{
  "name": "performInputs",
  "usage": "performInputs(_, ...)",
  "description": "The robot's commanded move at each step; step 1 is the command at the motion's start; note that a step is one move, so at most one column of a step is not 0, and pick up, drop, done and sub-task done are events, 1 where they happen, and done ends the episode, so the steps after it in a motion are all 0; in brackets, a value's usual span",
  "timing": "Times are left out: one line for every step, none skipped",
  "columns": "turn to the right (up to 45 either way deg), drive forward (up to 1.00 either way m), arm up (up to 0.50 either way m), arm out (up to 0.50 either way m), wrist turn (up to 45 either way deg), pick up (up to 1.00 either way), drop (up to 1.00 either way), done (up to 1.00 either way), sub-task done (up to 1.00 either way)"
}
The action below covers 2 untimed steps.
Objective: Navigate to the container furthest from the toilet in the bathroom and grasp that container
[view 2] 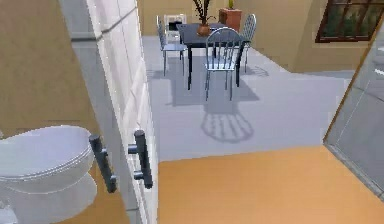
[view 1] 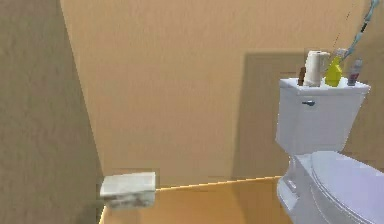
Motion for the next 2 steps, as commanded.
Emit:
performInputs(0.0, 0.55, 0.00, 0.00, 0.0, 0.00, 0.00, 0.00, 0.00)
performInputs(-33.0, 0.00, 0.00, 0.00, 0.0, 0.00, 0.00, 0.00, 0.00)
